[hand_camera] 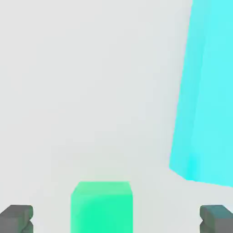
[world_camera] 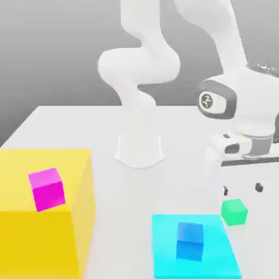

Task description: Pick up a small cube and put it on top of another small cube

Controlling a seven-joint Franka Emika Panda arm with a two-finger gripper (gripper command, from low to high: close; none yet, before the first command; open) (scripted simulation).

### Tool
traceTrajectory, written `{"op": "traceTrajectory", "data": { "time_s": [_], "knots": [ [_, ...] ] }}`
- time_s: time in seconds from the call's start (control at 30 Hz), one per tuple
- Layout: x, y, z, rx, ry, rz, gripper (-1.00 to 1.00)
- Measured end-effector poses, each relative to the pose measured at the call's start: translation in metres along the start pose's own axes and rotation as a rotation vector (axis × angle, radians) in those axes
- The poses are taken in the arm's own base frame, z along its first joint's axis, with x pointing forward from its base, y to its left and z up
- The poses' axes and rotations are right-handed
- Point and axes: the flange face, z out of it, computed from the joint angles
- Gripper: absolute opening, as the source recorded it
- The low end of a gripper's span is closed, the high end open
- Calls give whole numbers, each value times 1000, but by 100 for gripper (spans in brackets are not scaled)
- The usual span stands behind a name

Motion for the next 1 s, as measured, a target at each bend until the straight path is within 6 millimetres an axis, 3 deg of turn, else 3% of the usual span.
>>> {"op": "traceTrajectory", "data": {
  "time_s": [0.2, 0.23, 0.47, 0.73, 0.8, 0.87, 1.0],
  "knots": [
    [-3, 1, 48, -3, -8, 2, 0],
    [-3, 2, 56, -6, -6, 0, -100],
    [-3, 3, 57, -5, -6, 0, -100],
    [-3, 2, 1, -4, -5, 0, -100],
    [29, 0, -15, -15, 11, 57, -100],
    [83, 4, -35, -27, 28, 162, -100],
    [196, 37, -84, -47, 47, 383, -100]
  ]
}}
